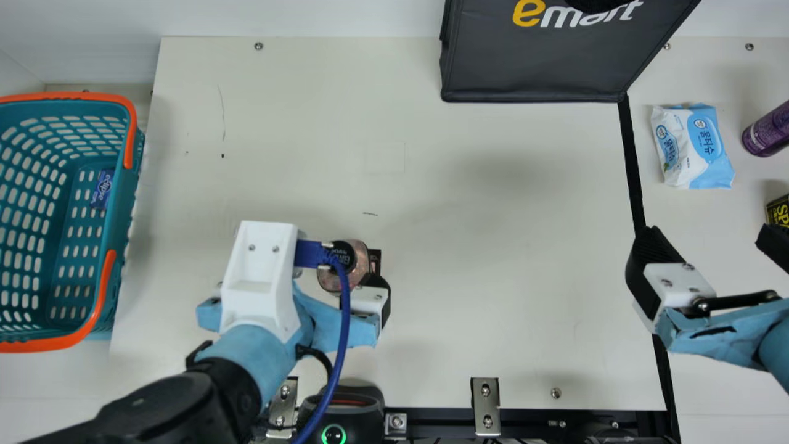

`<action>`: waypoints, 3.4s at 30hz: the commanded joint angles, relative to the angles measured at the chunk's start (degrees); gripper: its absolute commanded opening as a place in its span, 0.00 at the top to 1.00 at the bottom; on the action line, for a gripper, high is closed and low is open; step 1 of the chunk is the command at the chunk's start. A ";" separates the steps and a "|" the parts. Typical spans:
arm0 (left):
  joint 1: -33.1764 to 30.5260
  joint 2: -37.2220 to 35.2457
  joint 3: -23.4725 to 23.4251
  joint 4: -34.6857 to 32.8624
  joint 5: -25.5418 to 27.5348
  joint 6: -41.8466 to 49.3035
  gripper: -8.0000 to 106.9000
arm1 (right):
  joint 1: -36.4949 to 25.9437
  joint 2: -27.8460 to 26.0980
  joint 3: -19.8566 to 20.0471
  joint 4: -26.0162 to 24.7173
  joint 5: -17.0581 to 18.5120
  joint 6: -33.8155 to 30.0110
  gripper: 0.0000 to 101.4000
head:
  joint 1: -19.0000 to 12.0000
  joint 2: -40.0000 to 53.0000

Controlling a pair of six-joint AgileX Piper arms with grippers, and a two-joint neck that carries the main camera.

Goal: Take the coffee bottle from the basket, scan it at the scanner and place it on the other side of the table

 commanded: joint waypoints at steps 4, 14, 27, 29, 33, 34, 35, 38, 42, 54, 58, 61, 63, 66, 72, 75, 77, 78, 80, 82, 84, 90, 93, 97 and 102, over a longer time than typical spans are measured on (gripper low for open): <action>-0.33 2.09 1.71 3.84 -1.89 -4.74 0.15 | 0.00 0.00 0.00 0.00 0.00 0.00 0.06 | -1.66 0.09; -0.62 5.63 4.08 9.99 -4.37 -10.00 0.15 | 0.00 0.00 0.00 0.00 0.06 0.00 0.06 | -1.66 0.09; -1.82 8.42 4.98 14.46 -4.47 -13.98 0.26 | 0.00 0.00 0.00 0.00 0.06 0.00 0.06 | -1.66 0.09; -1.79 8.62 5.08 14.53 -4.60 -14.23 0.38 | 0.00 0.00 0.00 0.00 0.06 0.00 0.06 | -1.66 0.09; -1.71 8.82 5.27 14.82 -4.88 -14.58 0.61 | 0.00 0.00 0.00 0.00 0.06 0.00 0.06 | -1.66 0.09; -1.66 8.79 5.34 14.91 -4.94 -14.61 0.67 | 0.00 0.00 0.00 0.00 0.06 0.00 0.06 | -1.66 0.09; -1.60 8.72 5.44 15.00 -5.01 -14.65 0.73 | 0.00 0.00 0.00 0.00 0.06 0.00 0.06 | -1.66 0.09; -1.42 8.16 5.65 15.12 -5.13 -14.25 0.90 | 0.00 0.00 0.00 0.00 0.06 0.00 0.06 | -1.66 0.09; -1.13 6.60 5.84 14.86 -5.85 -11.84 1.00 | 0.00 0.00 0.00 0.00 0.06 0.00 0.06 | -1.66 0.09; 2.86 -1.87 7.77 6.69 -15.56 11.10 1.00 | 0.00 0.00 0.00 0.00 0.00 0.00 0.06 | -1.66 0.09; 5.57 -4.74 8.91 1.21 -19.27 22.39 1.00 | 0.00 0.00 0.00 0.00 0.00 0.00 0.06 | -1.66 0.09; 7.83 -6.57 9.65 -4.13 -21.59 31.67 1.00 | 0.00 0.00 0.00 0.00 0.00 0.00 0.06 | -1.66 0.09; 9.36 -7.53 10.00 -8.06 -22.67 38.23 1.00 | 0.00 0.00 0.00 0.00 0.00 0.00 0.06 | -1.66 0.09; 11.60 -8.75 10.06 -14.16 -23.21 48.22 1.00 | 0.00 0.00 0.00 0.00 0.00 0.00 0.06 | -1.66 0.09; 16.25 -10.40 9.42 -25.36 -22.11 66.82 1.00 | 0.00 0.00 0.00 0.00 0.00 0.00 0.06 | -1.66 0.09; 19.01 -10.84 8.81 -30.73 -20.87 75.88 1.00 | 0.00 0.00 0.00 0.00 0.00 0.00 0.06 | -1.66 0.09; 20.70 -10.96 8.40 -33.97 -20.03 81.45 1.00 | 0.00 0.00 0.00 0.00 0.00 0.00 0.06 | -1.66 0.09; 21.72 -10.96 8.13 -35.72 -19.48 84.37 1.00 | 0.00 0.00 0.00 0.00 0.00 0.00 0.06 | -1.66 0.09; 23.44 -10.92 7.70 -38.79 -18.48 89.71 1.00 | 0.00 0.00 0.00 0.00 0.00 0.00 0.06 | -1.66 0.09; 25.49 -10.75 7.27 -41.97 -17.37 95.29 1.00 | 0.00 0.00 0.00 0.00 0.07 0.00 0.06 | -1.66 0.09; 27.36 -10.49 6.86 -44.89 -16.31 100.52 1.00 | 0.00 0.00 0.00 0.00 0.02 0.00 0.06 | -1.66 0.09; 33.51 -9.28 6.05 -53.30 -13.35 116.19 1.00 | 0.00 0.00 0.00 0.00 0.02 0.00 0.06 | -1.66 0.09; 36.54 -8.57 5.90 -57.32 -12.14 123.84 1.00 | 0.00 0.00 0.00 0.00 0.02 0.00 0.06 | -1.66 0.09; 40.51 -7.66 5.97 -62.63 -10.46 134.14 1.00 | 0.00 0.00 0.00 0.00 0.02 0.00 0.06 | -1.66 0.09; 44.39 -6.59 6.26 -68.47 -7.95 145.89 1.00 | 0.00 0.00 0.00 0.00 0.02 0.00 0.06 | -1.66 0.09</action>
